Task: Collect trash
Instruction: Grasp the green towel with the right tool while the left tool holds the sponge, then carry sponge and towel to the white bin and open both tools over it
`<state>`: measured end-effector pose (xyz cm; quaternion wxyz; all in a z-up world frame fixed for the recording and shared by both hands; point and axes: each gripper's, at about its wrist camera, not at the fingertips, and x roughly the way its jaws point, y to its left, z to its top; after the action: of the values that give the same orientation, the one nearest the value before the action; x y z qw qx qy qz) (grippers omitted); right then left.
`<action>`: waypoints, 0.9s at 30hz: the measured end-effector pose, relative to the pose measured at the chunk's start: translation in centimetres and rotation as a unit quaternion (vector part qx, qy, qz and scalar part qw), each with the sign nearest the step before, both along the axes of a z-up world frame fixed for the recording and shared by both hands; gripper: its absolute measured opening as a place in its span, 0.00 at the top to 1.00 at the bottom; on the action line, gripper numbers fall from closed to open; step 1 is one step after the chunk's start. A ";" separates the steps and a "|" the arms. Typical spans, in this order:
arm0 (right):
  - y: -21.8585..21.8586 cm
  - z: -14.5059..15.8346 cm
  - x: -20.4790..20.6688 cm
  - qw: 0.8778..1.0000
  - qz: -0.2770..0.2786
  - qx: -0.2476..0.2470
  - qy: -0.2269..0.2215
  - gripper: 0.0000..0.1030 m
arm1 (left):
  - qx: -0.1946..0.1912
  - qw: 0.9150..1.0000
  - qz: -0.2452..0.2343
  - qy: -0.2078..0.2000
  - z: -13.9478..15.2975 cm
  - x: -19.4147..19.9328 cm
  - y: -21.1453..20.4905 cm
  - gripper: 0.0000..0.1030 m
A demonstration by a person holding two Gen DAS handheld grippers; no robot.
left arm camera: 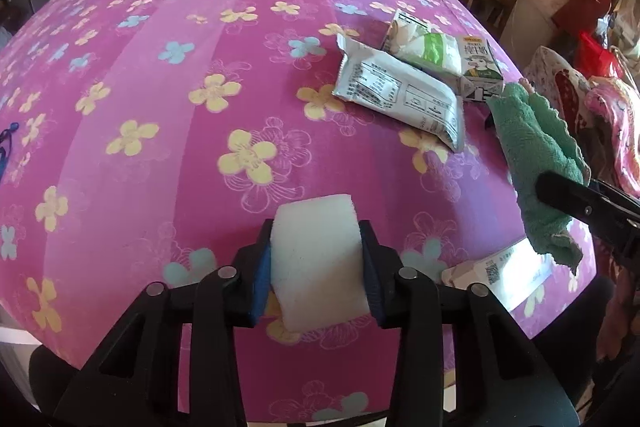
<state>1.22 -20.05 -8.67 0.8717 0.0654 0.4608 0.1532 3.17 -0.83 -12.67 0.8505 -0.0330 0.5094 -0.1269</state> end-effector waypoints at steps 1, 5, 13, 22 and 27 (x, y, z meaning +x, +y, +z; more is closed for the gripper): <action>0.0 0.1 -0.2 1.000 0.001 0.000 -0.002 0.55 | 0.000 1.000 -0.001 -0.003 0.2 -0.1 -0.1 0.65; -0.5 1.1 -0.9 1.000 0.002 0.001 -0.016 0.55 | -0.001 1.000 -0.010 -0.015 1.3 -0.3 -0.8 0.66; -2.6 2.5 -1.6 0.999 -0.021 0.005 -0.036 0.55 | 0.006 0.999 -0.022 -0.046 4.1 0.4 -3.8 0.66; -5.3 3.0 -2.2 0.998 -0.045 0.004 -0.041 0.55 | 0.021 0.997 -0.041 -0.066 5.5 1.0 -7.7 0.66; -7.3 3.2 -2.8 0.997 -0.063 0.006 -0.043 0.55 | 0.029 0.995 -0.056 -0.074 5.9 1.1 -9.9 0.66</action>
<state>-1.53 -27.30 -5.51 0.8984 0.0927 0.4165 0.1034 4.30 -10.70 -6.79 0.8782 0.0294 0.4492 -0.1618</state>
